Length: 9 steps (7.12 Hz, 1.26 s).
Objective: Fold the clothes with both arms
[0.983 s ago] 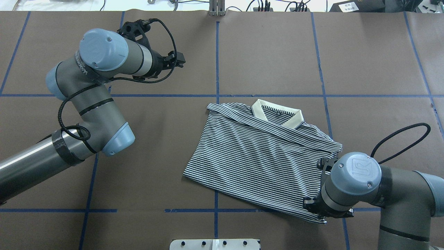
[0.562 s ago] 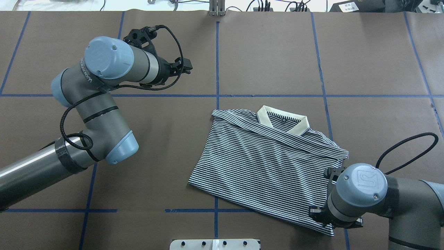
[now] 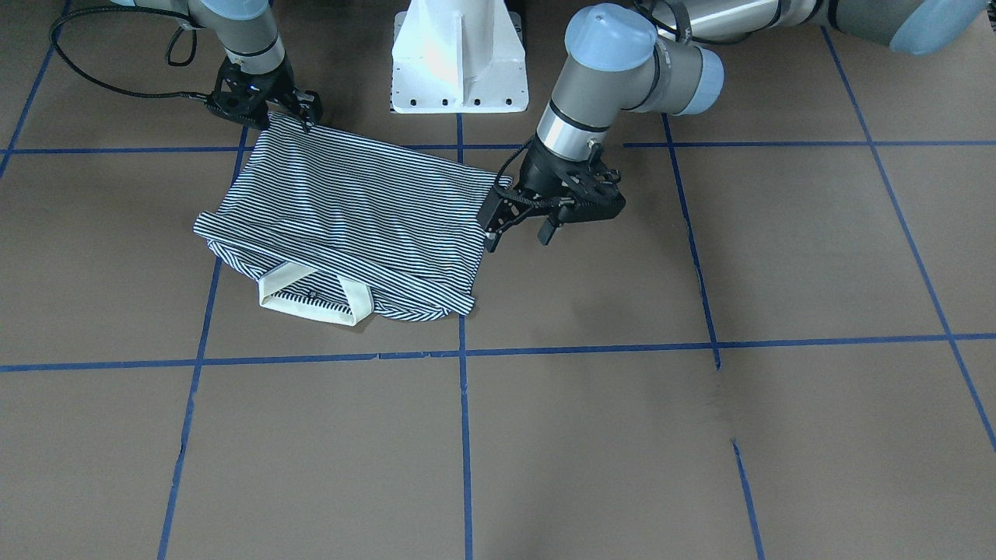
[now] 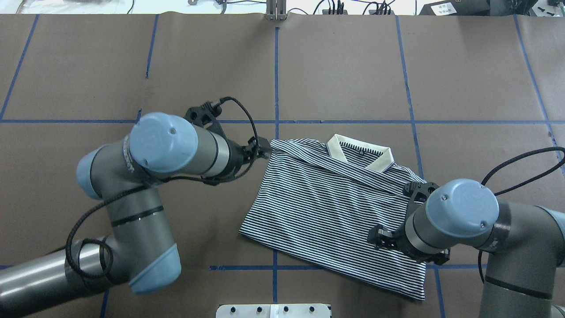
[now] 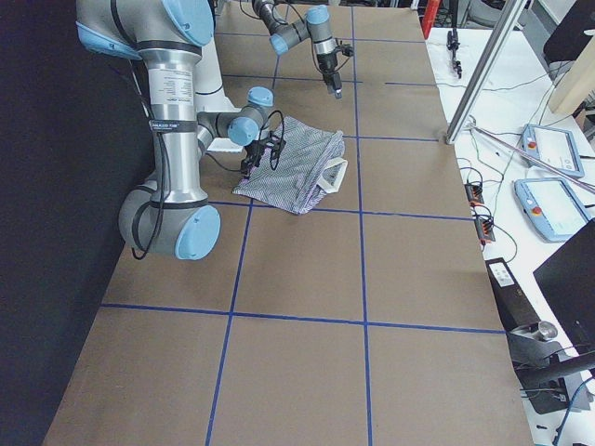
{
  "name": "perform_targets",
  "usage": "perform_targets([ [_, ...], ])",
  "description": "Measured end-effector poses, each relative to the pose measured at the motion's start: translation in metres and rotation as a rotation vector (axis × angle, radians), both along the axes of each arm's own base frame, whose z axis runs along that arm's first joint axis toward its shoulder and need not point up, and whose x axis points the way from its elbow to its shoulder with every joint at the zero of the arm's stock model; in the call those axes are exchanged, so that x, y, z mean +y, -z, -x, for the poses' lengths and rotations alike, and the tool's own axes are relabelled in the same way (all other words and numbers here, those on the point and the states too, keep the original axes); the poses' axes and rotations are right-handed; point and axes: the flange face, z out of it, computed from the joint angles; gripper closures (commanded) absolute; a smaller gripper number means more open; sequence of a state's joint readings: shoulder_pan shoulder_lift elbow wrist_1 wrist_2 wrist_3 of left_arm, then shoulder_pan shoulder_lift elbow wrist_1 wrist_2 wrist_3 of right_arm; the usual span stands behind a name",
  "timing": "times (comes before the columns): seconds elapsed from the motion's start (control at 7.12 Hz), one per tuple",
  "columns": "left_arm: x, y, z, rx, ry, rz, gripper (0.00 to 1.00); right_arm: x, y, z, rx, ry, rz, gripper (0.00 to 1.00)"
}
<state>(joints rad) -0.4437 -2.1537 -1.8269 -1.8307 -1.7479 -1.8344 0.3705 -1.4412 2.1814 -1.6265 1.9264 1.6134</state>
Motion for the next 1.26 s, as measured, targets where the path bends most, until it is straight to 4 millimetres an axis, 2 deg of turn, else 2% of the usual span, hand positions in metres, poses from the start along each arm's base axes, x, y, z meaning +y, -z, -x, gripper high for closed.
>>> perform_targets([
  [0.14,0.043,0.001,-0.019,-0.029,0.011,0.096,0.02,-0.020,0.020,-0.008,-0.046,0.001,-0.050,0.00],
  [0.28,0.077,-0.003,-0.038,-0.074,0.032,0.179,0.02,-0.042,0.041,-0.019,-0.098,0.000,-0.097,0.00],
  [0.42,0.096,-0.012,-0.052,-0.116,0.055,0.226,0.03,-0.061,0.061,-0.031,-0.146,-0.008,-0.120,0.00],
  [0.7,0.101,-0.030,-0.072,-0.177,0.101,0.242,0.04,-0.082,0.083,-0.046,-0.202,-0.022,-0.127,0.00],
  [1.26,0.096,-0.046,-0.091,-0.224,0.127,0.238,0.09,-0.091,0.089,-0.051,-0.212,-0.036,-0.132,0.00],
])
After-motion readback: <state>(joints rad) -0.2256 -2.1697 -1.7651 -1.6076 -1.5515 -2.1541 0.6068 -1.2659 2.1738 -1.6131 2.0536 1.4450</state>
